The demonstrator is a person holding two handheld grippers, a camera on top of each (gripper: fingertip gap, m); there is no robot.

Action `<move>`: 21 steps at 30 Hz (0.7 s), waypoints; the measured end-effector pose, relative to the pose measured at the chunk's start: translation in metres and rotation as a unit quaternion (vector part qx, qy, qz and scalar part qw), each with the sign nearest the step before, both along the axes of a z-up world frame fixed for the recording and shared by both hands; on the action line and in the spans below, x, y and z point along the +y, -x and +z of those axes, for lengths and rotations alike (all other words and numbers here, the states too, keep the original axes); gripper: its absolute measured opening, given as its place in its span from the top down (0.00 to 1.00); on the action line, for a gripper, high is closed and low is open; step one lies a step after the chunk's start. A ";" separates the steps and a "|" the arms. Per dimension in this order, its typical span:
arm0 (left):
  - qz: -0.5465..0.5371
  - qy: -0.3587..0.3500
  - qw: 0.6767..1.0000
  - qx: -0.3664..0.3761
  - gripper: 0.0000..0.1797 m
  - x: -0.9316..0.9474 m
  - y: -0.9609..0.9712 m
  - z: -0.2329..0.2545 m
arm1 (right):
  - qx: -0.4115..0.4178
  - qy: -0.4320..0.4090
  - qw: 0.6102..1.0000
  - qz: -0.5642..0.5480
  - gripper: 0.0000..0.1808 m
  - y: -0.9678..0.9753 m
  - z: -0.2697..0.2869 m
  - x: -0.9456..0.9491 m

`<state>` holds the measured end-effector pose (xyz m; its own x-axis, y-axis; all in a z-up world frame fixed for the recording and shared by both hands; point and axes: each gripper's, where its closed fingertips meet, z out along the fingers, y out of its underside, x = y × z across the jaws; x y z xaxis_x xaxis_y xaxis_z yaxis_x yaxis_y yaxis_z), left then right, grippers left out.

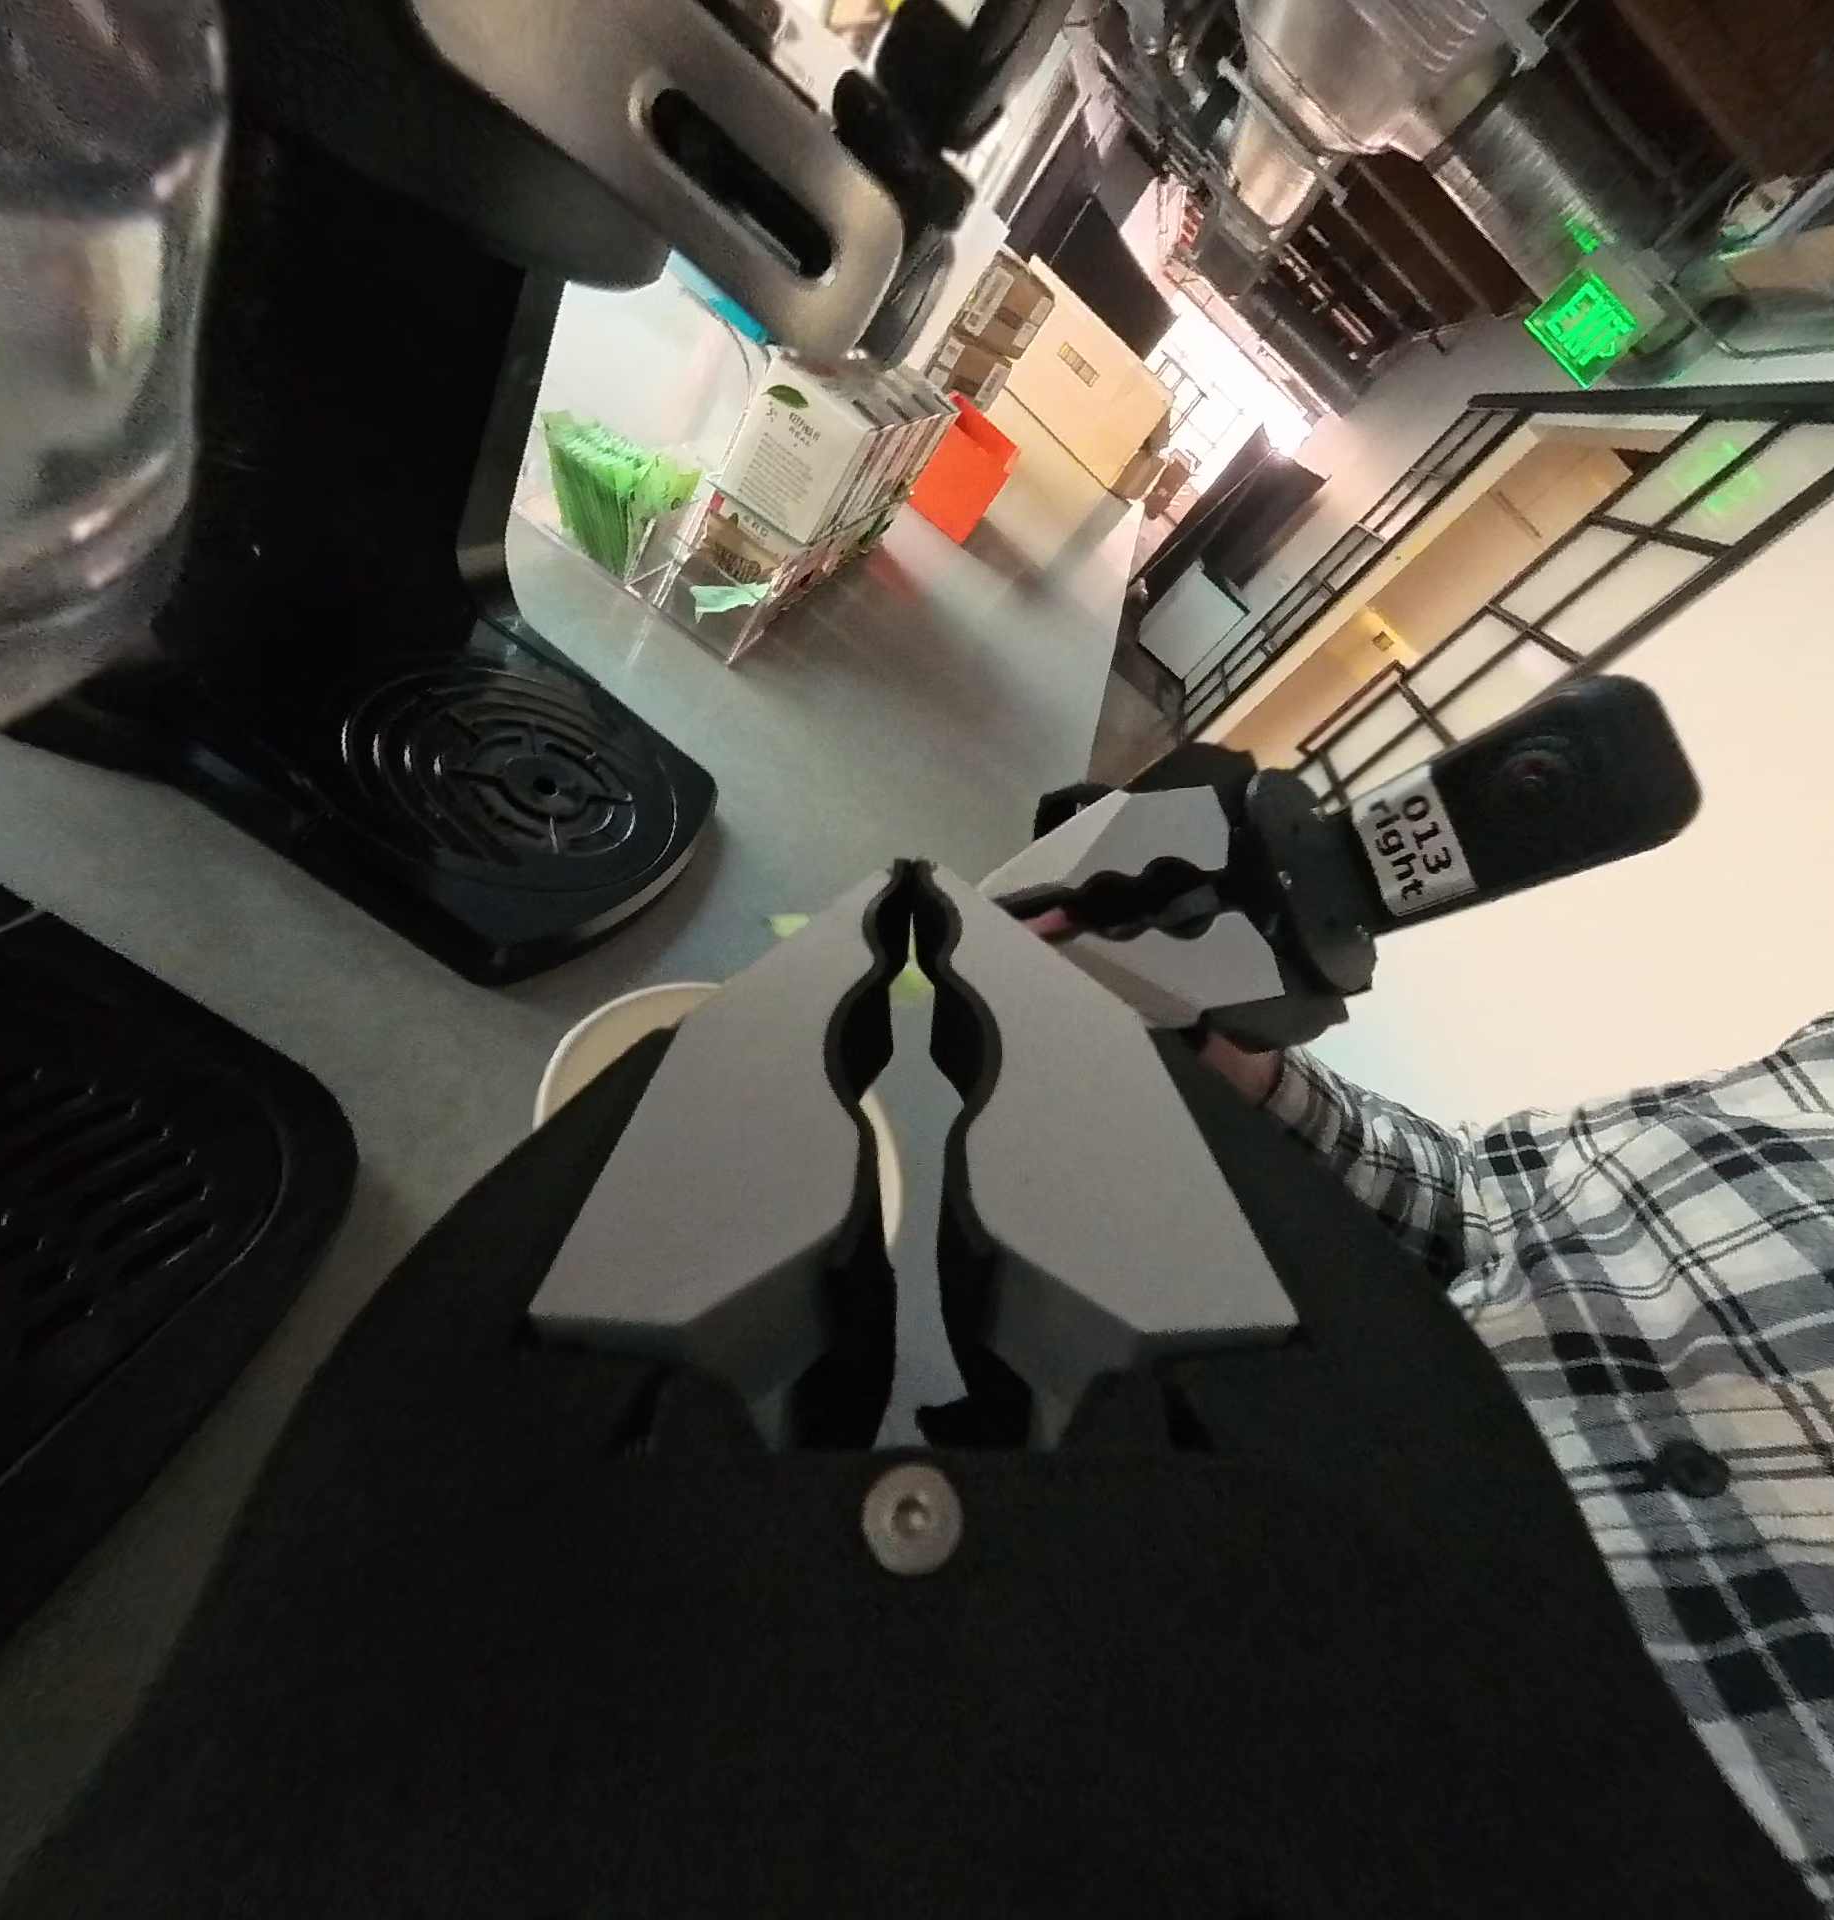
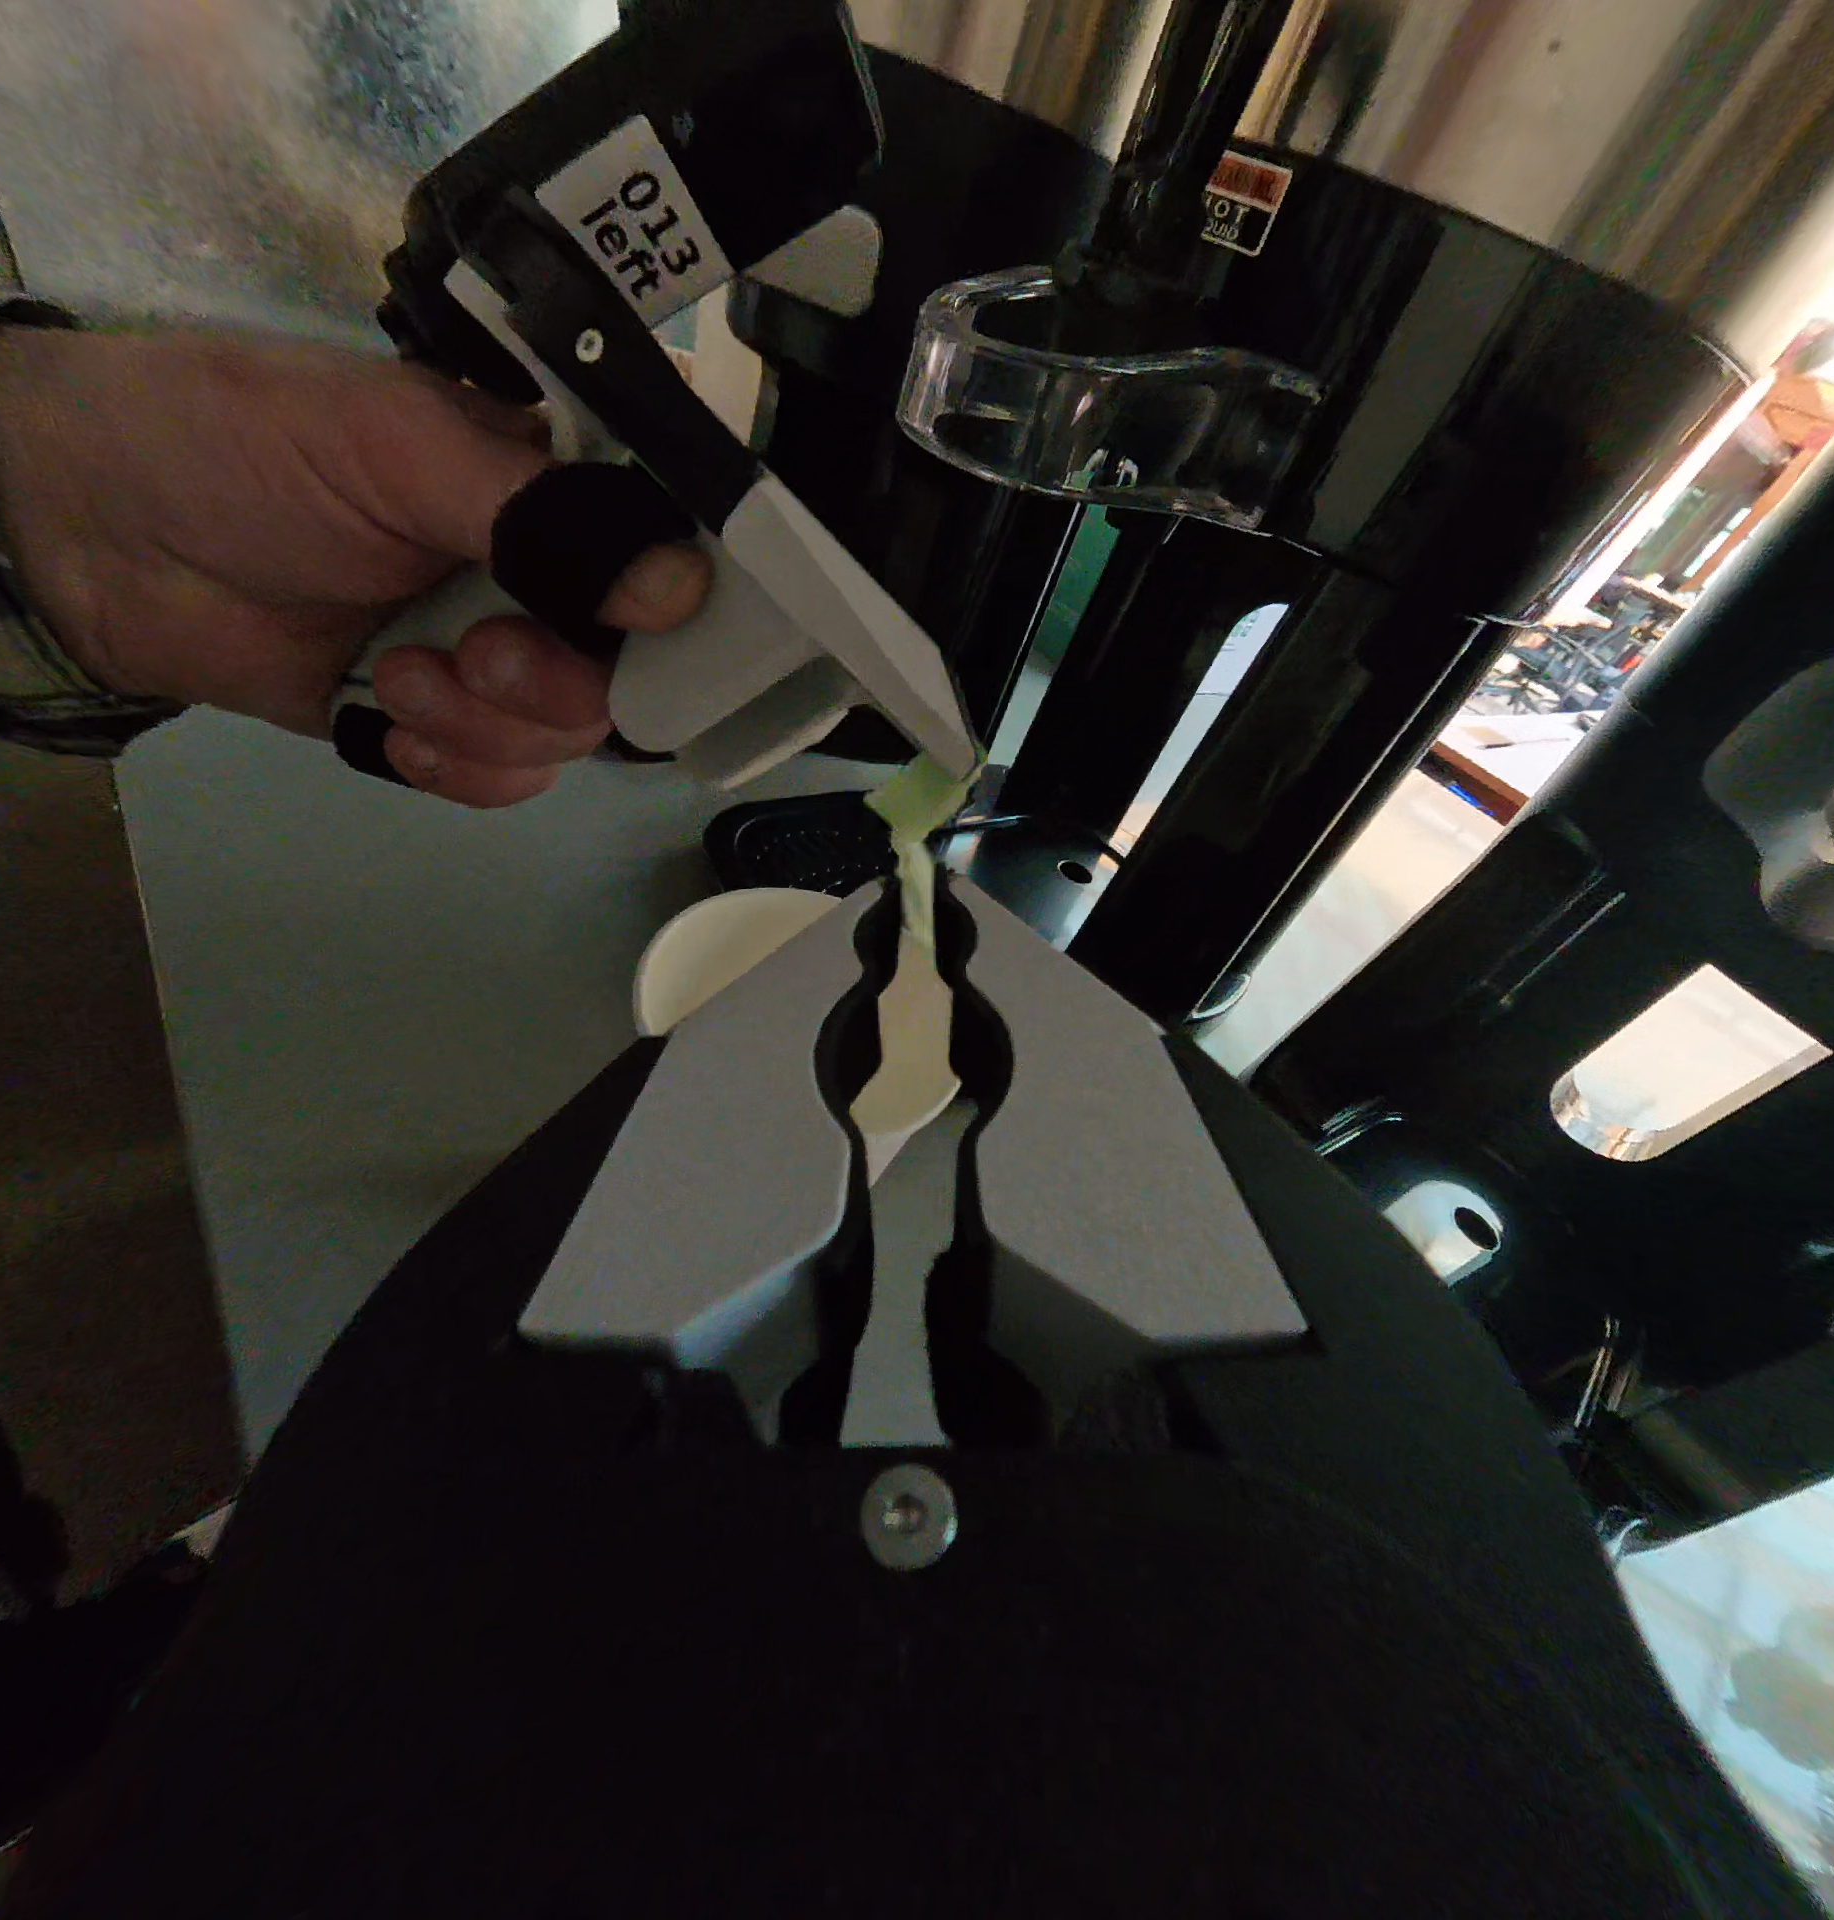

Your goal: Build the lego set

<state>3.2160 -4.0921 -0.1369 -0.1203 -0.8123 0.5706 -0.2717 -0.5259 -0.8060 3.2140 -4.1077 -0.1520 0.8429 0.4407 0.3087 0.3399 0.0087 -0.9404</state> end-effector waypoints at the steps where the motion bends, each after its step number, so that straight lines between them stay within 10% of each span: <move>1: -0.001 -0.004 1.000 -0.002 1.00 0.000 0.000 0.003 | 0.006 -0.002 1.000 0.004 0.94 0.000 0.001 -0.001; 17: -0.037 0.043 0.997 -0.057 1.00 -0.006 0.000 0.030 | -0.011 -0.009 1.000 0.022 0.82 -0.013 -0.012 -0.008; 21: -0.041 0.050 0.996 -0.057 1.00 -0.009 -0.001 0.030 | -0.020 -0.052 0.998 0.006 0.96 -0.014 -0.005 -0.008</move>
<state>3.2173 -4.1006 -0.1073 -0.2527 -0.7372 0.6267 -0.2271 -0.5844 -0.7790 3.2279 -4.1161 -0.1575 0.8238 0.4136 0.3877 0.3773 0.1102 -0.9195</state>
